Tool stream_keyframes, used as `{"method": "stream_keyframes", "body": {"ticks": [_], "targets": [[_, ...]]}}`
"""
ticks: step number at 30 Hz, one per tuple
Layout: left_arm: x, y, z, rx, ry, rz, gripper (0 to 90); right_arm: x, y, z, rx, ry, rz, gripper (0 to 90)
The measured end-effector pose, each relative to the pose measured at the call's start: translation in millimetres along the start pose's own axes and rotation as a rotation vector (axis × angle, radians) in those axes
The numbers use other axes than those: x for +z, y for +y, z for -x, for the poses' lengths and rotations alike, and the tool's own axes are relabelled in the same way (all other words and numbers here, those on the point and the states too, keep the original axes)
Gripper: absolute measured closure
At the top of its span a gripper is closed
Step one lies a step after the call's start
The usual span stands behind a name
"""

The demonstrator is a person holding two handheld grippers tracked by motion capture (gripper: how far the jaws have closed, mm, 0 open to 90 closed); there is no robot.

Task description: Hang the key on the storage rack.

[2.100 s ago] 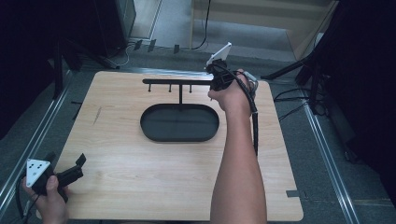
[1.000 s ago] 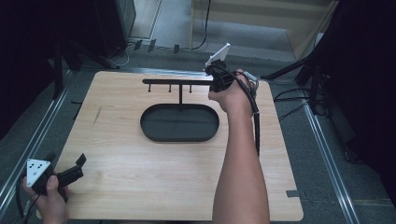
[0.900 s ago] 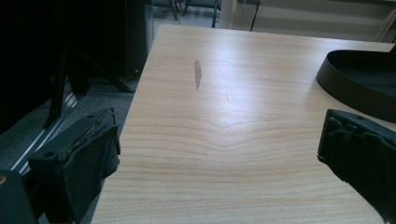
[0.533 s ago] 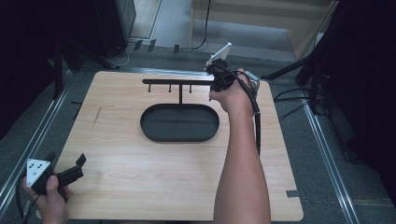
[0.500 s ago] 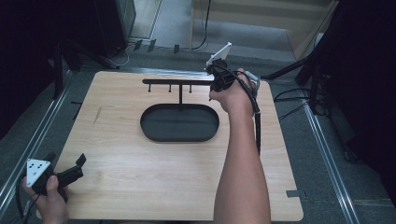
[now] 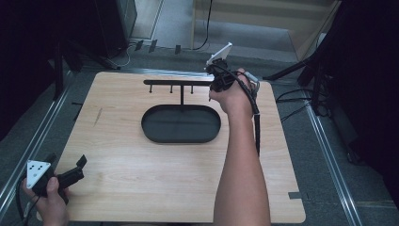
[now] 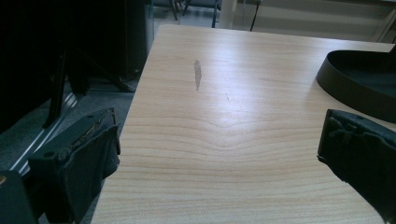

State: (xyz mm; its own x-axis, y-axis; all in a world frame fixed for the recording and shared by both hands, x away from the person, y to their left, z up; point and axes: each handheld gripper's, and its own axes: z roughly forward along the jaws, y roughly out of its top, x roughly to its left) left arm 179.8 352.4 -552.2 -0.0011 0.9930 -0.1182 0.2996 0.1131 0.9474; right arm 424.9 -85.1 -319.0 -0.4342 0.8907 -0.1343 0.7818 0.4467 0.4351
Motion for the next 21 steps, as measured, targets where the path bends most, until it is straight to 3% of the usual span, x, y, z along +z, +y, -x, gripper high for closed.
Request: {"method": "stream_keyframes", "body": {"ticks": [4, 5, 10, 21], "targets": [[-0.1, 0.0, -0.5, -0.002, -0.001, -0.001, 0.0, 2.3, -0.4, 3.1, 0.033, -0.118, 0.043, 63.1], [0.0, 0.0, -0.4, -0.002, -0.001, -0.001, 0.0, 2.4, -0.8, 4.2, 0.043, -0.126, 0.042, 63.1], [0.0, 0.1, -0.3, 0.001, 0.0, -0.001, 0.0, 4.3, -5.9, 10.9, 0.061, -0.133, 0.037, 59.4], [0.1, 0.1, 0.8, 0.008, 0.004, -0.006, 0.0, 18.0, -25.3, 25.1, 0.096, -0.102, 0.009, 53.6]]}}
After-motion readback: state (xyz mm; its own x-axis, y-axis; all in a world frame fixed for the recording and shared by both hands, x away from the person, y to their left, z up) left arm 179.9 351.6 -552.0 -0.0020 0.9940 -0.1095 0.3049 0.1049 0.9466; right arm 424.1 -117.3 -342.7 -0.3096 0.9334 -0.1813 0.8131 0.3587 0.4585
